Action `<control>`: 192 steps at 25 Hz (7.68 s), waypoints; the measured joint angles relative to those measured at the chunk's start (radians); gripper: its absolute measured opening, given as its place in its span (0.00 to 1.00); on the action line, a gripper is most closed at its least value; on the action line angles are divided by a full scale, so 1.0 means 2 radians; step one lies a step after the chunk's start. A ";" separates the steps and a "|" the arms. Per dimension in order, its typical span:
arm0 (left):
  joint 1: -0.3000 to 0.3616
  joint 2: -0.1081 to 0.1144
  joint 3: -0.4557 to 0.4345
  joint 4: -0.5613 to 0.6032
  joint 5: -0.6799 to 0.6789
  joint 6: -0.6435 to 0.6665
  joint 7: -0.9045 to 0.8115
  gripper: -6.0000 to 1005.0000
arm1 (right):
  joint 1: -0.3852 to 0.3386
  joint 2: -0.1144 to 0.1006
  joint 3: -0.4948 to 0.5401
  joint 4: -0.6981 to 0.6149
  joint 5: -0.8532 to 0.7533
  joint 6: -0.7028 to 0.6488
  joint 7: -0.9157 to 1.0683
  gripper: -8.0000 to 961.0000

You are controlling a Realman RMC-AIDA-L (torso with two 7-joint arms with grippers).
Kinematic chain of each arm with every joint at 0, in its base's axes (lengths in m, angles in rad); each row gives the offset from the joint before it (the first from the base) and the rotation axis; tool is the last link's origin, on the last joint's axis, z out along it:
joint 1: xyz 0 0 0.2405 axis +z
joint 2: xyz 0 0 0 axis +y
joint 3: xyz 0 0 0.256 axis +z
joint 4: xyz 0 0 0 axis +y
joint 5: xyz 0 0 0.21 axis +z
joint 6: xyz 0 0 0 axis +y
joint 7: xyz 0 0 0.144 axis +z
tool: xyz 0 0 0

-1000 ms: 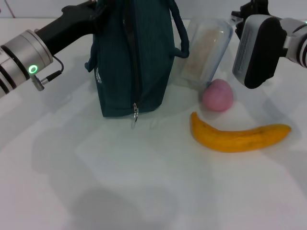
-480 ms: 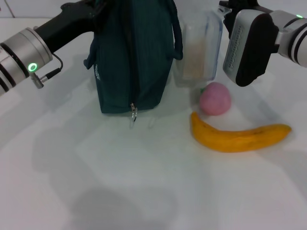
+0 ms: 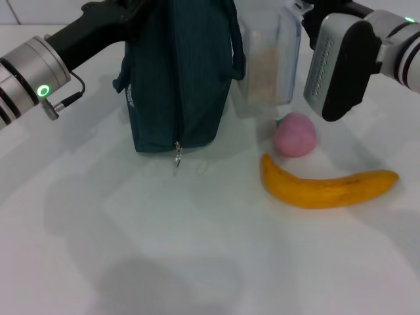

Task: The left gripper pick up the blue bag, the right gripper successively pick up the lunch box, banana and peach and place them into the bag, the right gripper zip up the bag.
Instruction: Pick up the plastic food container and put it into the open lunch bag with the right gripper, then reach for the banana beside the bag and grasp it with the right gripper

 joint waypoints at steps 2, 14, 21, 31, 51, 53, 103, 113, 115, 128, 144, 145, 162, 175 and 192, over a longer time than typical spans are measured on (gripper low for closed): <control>0.000 0.000 0.000 0.000 0.000 0.000 0.000 0.10 | -0.004 0.000 -0.002 0.000 0.000 0.011 -0.008 0.09; 0.013 0.000 -0.001 0.001 -0.023 -0.016 0.017 0.10 | -0.025 -0.001 -0.006 -0.021 0.000 0.066 -0.011 0.09; 0.032 0.010 0.011 0.037 -0.031 0.014 -0.051 0.10 | -0.033 -0.001 -0.005 -0.033 0.003 0.090 -0.011 0.09; 0.040 0.052 0.025 0.185 0.113 0.071 -0.420 0.10 | -0.046 -0.001 -0.003 -0.038 0.005 0.114 -0.008 0.09; -0.004 0.031 0.020 0.127 0.242 -0.037 -0.496 0.10 | -0.051 0.001 -0.019 -0.052 0.005 0.154 0.007 0.09; -0.005 0.028 0.021 0.126 0.242 -0.037 -0.487 0.10 | -0.050 0.001 -0.022 -0.062 0.005 0.154 0.007 0.09; -0.002 0.040 0.018 0.127 0.180 -0.042 -0.442 0.07 | -0.025 0.004 -0.090 -0.014 0.005 0.215 -0.009 0.08; -0.001 0.040 0.018 0.123 0.182 -0.064 -0.442 0.08 | -0.051 0.001 -0.098 -0.022 0.005 0.247 -0.013 0.04; -0.001 0.038 0.018 0.123 0.182 -0.064 -0.441 0.08 | -0.052 0.001 -0.102 -0.015 0.005 0.244 -0.013 0.04; -0.001 0.035 0.018 0.123 0.179 -0.064 -0.428 0.08 | -0.046 0.004 -0.135 0.018 0.036 0.270 -0.012 0.09; 0.012 0.026 0.012 0.122 0.177 -0.055 -0.404 0.08 | -0.064 -0.015 -0.047 -0.074 0.172 0.100 0.193 0.48; 0.015 0.026 0.012 0.123 0.177 -0.048 -0.403 0.08 | -0.063 -0.017 -0.041 -0.078 0.178 0.066 0.204 0.53; 0.114 0.038 0.012 0.126 0.099 0.120 -0.260 0.09 | -0.080 -0.006 -0.068 -0.158 0.272 -0.020 0.211 0.66; 0.112 0.053 0.013 0.126 0.156 0.182 -0.233 0.09 | -0.018 -0.004 -0.044 -0.148 0.432 -0.067 0.211 0.66; 0.106 0.041 0.000 0.120 0.156 0.162 -0.195 0.10 | 0.039 -0.006 0.234 -0.037 0.722 -0.533 -0.019 0.66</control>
